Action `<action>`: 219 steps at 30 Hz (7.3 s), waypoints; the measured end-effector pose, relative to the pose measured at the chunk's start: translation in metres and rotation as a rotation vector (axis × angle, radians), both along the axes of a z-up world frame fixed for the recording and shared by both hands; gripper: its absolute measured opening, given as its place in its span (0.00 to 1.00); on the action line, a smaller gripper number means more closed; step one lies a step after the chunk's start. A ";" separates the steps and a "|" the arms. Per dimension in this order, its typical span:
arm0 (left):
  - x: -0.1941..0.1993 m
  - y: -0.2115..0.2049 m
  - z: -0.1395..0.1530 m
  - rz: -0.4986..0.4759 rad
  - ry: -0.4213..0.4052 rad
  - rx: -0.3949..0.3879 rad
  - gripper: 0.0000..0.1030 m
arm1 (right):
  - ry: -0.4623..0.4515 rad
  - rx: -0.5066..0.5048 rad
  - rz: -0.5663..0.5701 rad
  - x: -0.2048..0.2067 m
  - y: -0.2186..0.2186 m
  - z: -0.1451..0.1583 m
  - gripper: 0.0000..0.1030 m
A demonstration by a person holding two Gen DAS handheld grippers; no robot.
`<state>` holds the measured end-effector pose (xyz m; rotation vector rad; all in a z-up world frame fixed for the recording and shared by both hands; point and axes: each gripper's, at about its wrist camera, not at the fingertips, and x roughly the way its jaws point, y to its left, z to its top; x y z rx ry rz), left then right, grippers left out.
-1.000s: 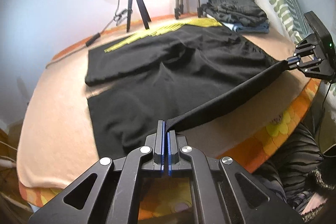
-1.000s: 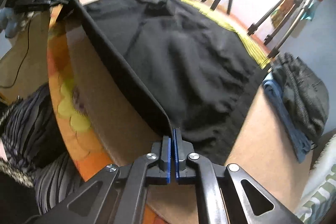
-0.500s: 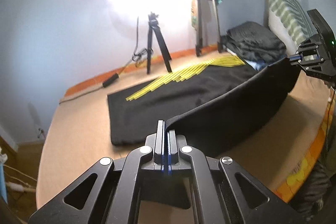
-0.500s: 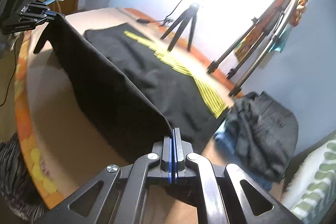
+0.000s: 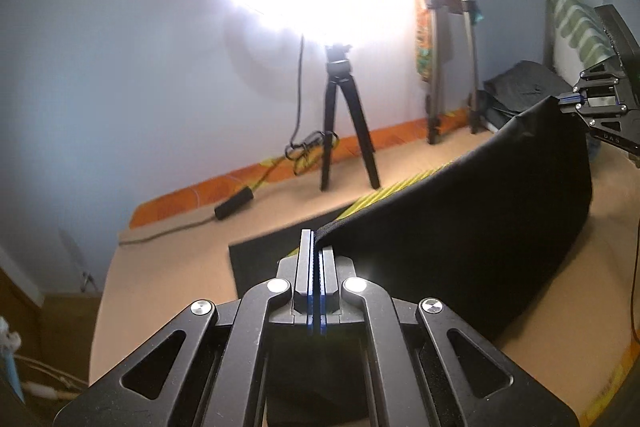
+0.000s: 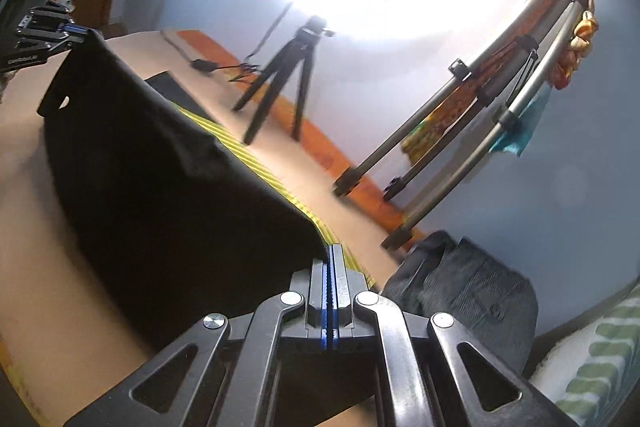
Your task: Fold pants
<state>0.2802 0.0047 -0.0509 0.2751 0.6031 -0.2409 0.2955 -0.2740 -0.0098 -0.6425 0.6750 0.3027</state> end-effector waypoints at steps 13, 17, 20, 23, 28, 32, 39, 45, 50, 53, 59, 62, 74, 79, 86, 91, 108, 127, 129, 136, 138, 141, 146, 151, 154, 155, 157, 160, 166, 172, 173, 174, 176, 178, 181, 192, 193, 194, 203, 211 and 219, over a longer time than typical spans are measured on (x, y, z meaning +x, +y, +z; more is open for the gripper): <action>0.102 -0.017 -0.056 0.038 0.095 0.101 0.00 | 0.116 -0.030 -0.112 0.114 0.008 -0.062 0.00; 0.121 -0.014 -0.069 0.046 0.151 0.071 0.00 | 0.169 -0.053 -0.148 0.135 0.006 -0.084 0.00; 0.131 -0.007 -0.076 0.063 0.200 0.053 0.05 | 0.218 -0.038 -0.164 0.150 0.005 -0.095 0.00; 0.131 0.012 -0.068 0.108 0.192 0.043 0.17 | 0.244 -0.060 -0.171 0.155 0.008 -0.107 0.00; 0.113 0.074 -0.038 0.229 0.131 -0.029 0.25 | 0.264 -0.090 -0.169 0.157 0.014 -0.119 0.00; 0.088 0.113 -0.033 0.213 0.138 -0.110 0.25 | 0.269 -0.092 -0.169 0.157 0.017 -0.124 0.00; 0.051 0.066 -0.065 -0.027 0.219 -0.022 0.48 | 0.274 -0.090 -0.164 0.153 0.021 -0.128 0.00; 0.055 0.024 -0.088 -0.122 0.255 0.142 0.50 | 0.283 -0.092 -0.170 0.148 0.016 -0.123 0.00; 0.088 0.044 -0.094 0.075 0.219 0.187 0.52 | 0.278 -0.092 -0.171 0.148 0.016 -0.124 0.00; 0.111 0.080 -0.079 0.262 0.186 0.079 0.52 | 0.276 -0.086 -0.172 0.148 0.014 -0.122 0.00; 0.100 0.108 -0.056 0.292 0.168 -0.013 0.52 | 0.278 -0.080 -0.164 0.152 0.009 -0.124 0.00; 0.077 0.110 -0.053 0.236 0.190 -0.017 0.52 | 0.279 -0.070 -0.168 0.154 0.005 -0.120 0.11; -0.031 0.086 -0.064 0.100 0.250 -0.082 0.49 | 0.146 0.104 -0.104 0.072 -0.009 -0.031 0.52; -0.046 0.055 -0.068 0.012 0.269 -0.070 0.48 | 0.250 0.179 0.101 0.012 0.026 -0.031 0.50; -0.059 0.033 -0.070 -0.065 0.296 -0.084 0.37 | 0.318 0.097 0.273 -0.022 0.107 -0.073 0.50; -0.059 0.016 -0.081 -0.114 0.329 -0.071 0.36 | 0.344 0.044 0.306 -0.010 0.139 -0.090 0.22; -0.026 -0.029 -0.081 -0.210 0.316 -0.117 0.37 | 0.532 0.325 0.218 0.059 0.112 -0.072 0.01; 0.016 -0.098 -0.096 -0.316 0.419 -0.275 0.46 | 0.463 0.459 -0.085 0.045 -0.001 -0.055 0.40; 0.016 -0.097 -0.096 -0.326 0.427 -0.318 0.45 | 0.452 0.461 -0.178 0.035 -0.032 -0.059 0.45; -0.005 -0.101 -0.097 -0.367 0.416 -0.264 0.10 | 0.520 0.681 -0.493 0.004 -0.133 -0.088 0.57; -0.011 -0.100 -0.097 -0.375 0.420 -0.260 0.08 | 0.557 0.743 -0.518 0.001 -0.142 -0.098 0.59; -0.016 -0.101 -0.098 -0.377 0.424 -0.246 0.08 | 0.599 0.801 -0.549 0.004 -0.143 -0.111 0.61; -0.025 -0.095 -0.098 -0.381 0.430 -0.256 0.08 | 0.597 0.883 -0.577 0.016 -0.137 -0.121 0.54; -0.033 -0.090 -0.101 -0.388 0.446 -0.259 0.08 | 0.541 0.857 -0.581 0.014 -0.126 -0.117 0.25; -0.038 -0.089 -0.101 -0.370 0.461 -0.251 0.08 | 0.460 0.847 -0.585 0.005 -0.128 -0.103 0.25; -0.041 -0.088 -0.099 -0.360 0.464 -0.247 0.08 | 0.452 0.844 -0.597 0.005 -0.130 -0.102 0.25; -0.050 -0.080 -0.095 -0.362 0.483 -0.255 0.08 | 0.446 0.813 -0.593 0.008 -0.124 -0.101 0.25; -0.068 -0.059 -0.089 -0.355 0.498 -0.230 0.08 | 0.420 0.754 -0.589 0.011 -0.113 -0.100 0.25; -0.066 -0.016 -0.058 -0.228 0.369 -0.200 0.08 | 0.419 0.724 -0.589 0.006 -0.116 -0.103 0.25; -0.028 -0.024 -0.063 -0.175 0.319 -0.156 0.08 | 0.409 0.693 -0.565 -0.001 -0.117 -0.090 0.31; -0.022 -0.027 -0.071 -0.172 0.335 -0.132 0.08 | 0.378 0.675 -0.552 -0.002 -0.115 -0.081 0.32; -0.021 -0.028 -0.076 -0.170 0.348 -0.127 0.08 | 0.343 0.666 -0.532 -0.001 -0.114 -0.071 0.34; -0.016 -0.029 -0.090 -0.153 0.382 -0.117 0.08 | 0.300 0.668 -0.486 0.005 -0.112 -0.054 0.35; -0.015 -0.029 -0.097 -0.137 0.391 -0.115 0.08 | 0.293 0.649 -0.436 0.025 -0.105 -0.042 0.37; -0.020 -0.025 -0.101 -0.134 0.388 -0.114 0.08 | 0.325 0.596 -0.344 0.063 -0.078 -0.043 0.38; -0.050 0.061 -0.062 0.060 0.282 -0.170 0.20 | 0.362 0.350 -0.498 0.149 -0.043 -0.108 0.25; -0.053 0.074 -0.061 0.092 0.282 -0.184 0.23 | 0.345 0.317 -0.506 0.148 -0.040 -0.109 0.25; -0.056 0.084 -0.061 0.117 0.284 -0.199 0.29 | 0.333 0.294 -0.511 0.147 -0.037 -0.109 0.26; -0.065 0.122 -0.081 0.227 0.376 -0.463 0.48 | 0.287 0.315 -0.398 0.116 -0.007 -0.068 0.39; -0.065 0.124 -0.101 0.374 0.458 -0.873 0.54 | 0.316 0.400 -0.193 0.085 0.059 -0.033 0.44; -0.057 0.114 -0.109 0.498 0.452 -0.936 0.54 | 0.333 0.408 -0.068 0.074 0.122 -0.014 0.45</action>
